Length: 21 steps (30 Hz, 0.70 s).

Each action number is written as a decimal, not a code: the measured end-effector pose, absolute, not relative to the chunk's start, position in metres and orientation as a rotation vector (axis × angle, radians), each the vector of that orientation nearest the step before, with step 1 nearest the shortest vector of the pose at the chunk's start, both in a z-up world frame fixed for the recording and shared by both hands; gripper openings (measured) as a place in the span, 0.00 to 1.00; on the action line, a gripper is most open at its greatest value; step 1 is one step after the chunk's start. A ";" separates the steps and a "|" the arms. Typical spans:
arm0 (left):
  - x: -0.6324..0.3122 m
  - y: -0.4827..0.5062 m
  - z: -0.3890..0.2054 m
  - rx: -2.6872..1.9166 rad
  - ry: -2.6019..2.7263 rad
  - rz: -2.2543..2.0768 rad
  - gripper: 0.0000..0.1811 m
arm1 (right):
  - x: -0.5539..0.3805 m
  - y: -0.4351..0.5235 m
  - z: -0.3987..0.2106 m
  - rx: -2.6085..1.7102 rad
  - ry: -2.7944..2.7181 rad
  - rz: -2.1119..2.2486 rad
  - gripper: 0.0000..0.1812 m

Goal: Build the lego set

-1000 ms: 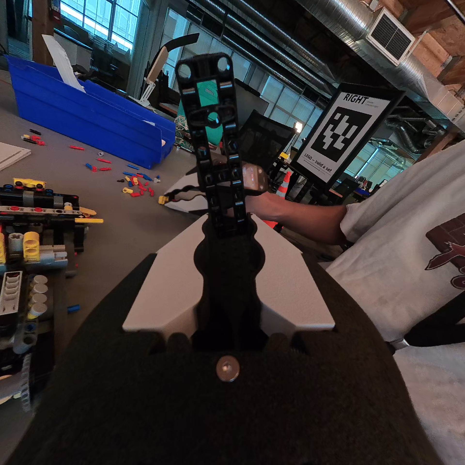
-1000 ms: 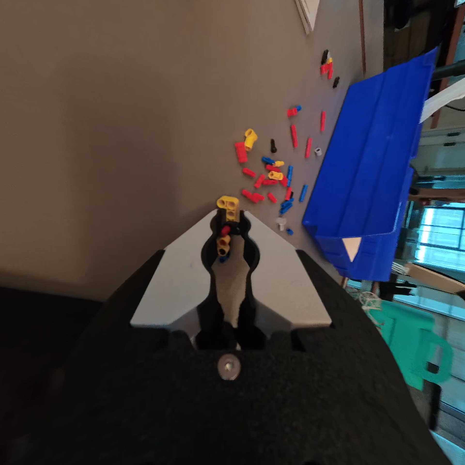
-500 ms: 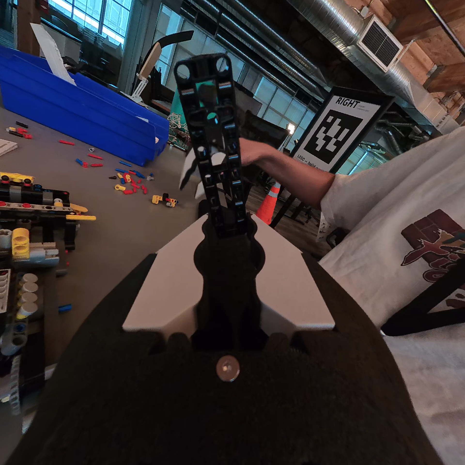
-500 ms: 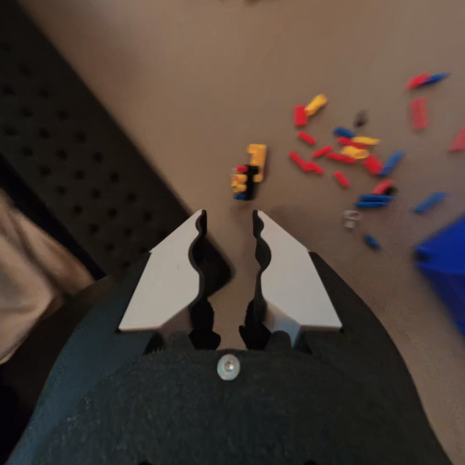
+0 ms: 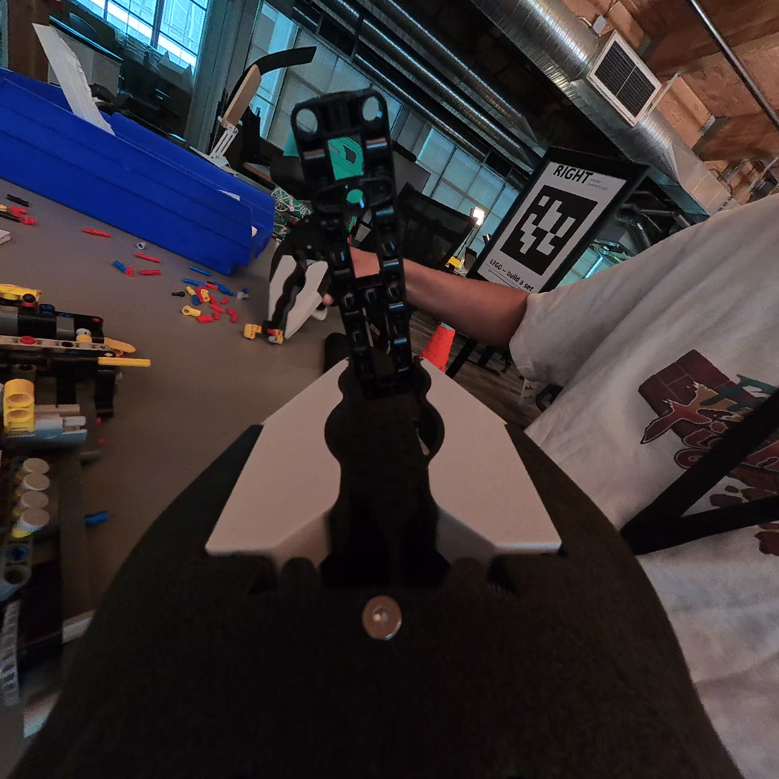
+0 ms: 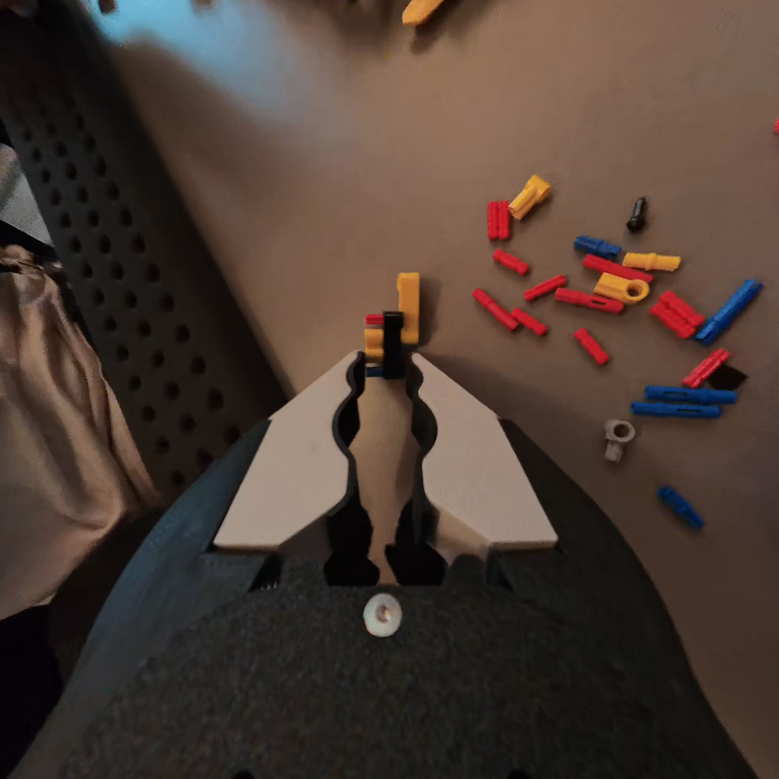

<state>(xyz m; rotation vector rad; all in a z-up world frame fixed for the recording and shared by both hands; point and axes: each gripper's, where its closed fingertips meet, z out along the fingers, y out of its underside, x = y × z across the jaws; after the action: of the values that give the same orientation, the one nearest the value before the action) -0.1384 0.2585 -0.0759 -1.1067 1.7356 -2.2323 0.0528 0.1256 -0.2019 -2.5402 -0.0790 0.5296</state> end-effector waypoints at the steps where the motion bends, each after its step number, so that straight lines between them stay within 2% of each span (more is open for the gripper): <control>1: -0.138 0.258 -0.076 -1.107 1.735 -2.232 0.15 | 0.050 0.127 -0.202 -2.554 -0.099 0.509 0.09; 5: -0.139 0.257 -0.077 -1.105 1.746 -2.223 0.15 | 0.043 0.137 -0.201 -2.609 -0.291 0.172 0.09; 10: -0.139 0.257 -0.076 -1.102 1.745 -2.219 0.15 | 0.065 0.145 -0.185 -2.532 -0.774 -0.899 0.09; 12: -0.139 0.257 -0.076 -1.099 1.746 -2.217 0.15 | 0.067 0.148 -0.183 -2.427 -0.942 -1.164 0.09; 17: -0.139 0.256 -0.077 -1.092 1.753 -2.210 0.15 | 0.080 0.146 -0.192 -2.277 -1.174 -1.404 0.09; 21: -0.139 0.257 -0.076 -1.099 1.745 -2.218 0.15 | 0.081 0.146 -0.192 -2.223 -1.248 -1.405 0.09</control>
<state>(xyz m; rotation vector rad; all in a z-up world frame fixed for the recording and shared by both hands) -0.1386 0.2567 -0.0764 -1.0995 1.7454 -2.2181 0.0811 0.1461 -0.1916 -2.2230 -1.2476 -1.4052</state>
